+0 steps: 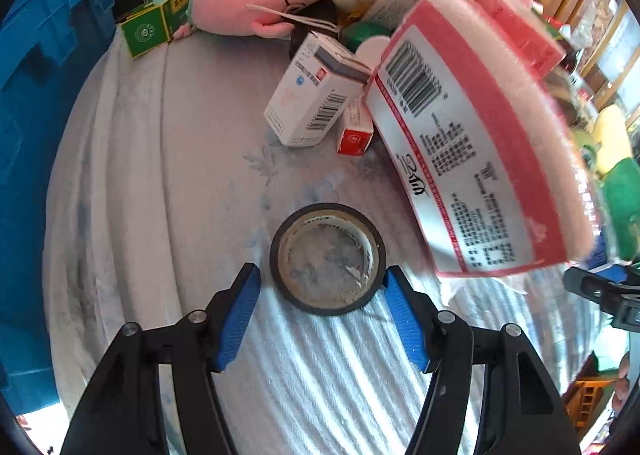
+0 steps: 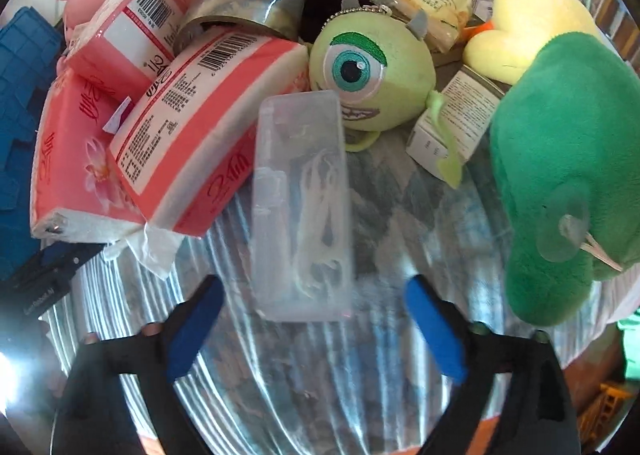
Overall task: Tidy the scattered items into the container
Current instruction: 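Grasp the black tape roll with the left tool while the right tool grasps the clear plastic box, then lift the tape roll with the left tool while the right tool carries the clear box to the crate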
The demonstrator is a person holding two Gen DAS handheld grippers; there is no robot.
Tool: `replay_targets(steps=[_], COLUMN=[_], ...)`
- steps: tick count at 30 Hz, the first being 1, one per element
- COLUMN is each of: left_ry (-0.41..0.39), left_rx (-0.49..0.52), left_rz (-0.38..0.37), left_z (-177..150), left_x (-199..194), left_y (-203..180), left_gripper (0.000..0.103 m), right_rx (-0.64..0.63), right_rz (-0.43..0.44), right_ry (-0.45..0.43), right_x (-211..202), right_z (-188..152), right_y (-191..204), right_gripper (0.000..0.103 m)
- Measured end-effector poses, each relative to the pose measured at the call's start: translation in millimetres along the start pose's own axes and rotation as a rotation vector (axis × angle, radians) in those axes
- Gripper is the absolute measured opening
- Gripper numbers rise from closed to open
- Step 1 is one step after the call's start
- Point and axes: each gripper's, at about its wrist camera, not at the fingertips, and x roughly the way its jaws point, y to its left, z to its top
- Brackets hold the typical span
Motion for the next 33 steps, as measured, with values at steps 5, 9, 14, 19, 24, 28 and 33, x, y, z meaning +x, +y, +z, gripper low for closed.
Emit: replay_targets(steps=[5, 9, 14, 19, 24, 28, 33], left_ry=[-0.021, -0.024, -0.005, -0.015, -0.004, -0.008, -0.054], left_rx=[0.006, 0.012, -0.001, -0.019, -0.016, -0.005, -0.020], left_rz=[0.007, 0.006, 0.013, 0.023, 0.021, 0.022, 0.030], left_z=[-4.6, -8.1, -2.9, -4.3, -2.9, -10.8, -15.7], left_x=[-4.8, -5.3, -2.3, -7.7, -14.8, -19.3, -41.4], left_y=[-7.0, -9.8, -16.8, -19.6, -27.5, -40.2, -39.3], left_gripper=[0.072, 0.086, 0.084, 0.080, 0.071, 0.056, 0.056], right_rx=[0.029, -0.090, -0.075, -0.077, -0.096, -0.087, -0.098], right_rz=[-0.055, -0.167, -0.149, -0.101, -0.099, -0.096, -0.086], right_ry=[-0.092, -0.074, -0.110, -0.188, -0.176, -0.154, -0.166], right_x=[-9.9, -10.0, -38.0, -72.6, -79.9, -87.5, -115.2], right_z=[-13.3, -21.1, -32.5, -36.3, -30.0, -35.5, -49.2], right_y=[4.2, 21.9, 12.2, 7.9, 9.3, 3.9, -0.5], right_gripper=[0.103, 0.103, 0.068, 0.065, 0.049, 0.032, 0.032])
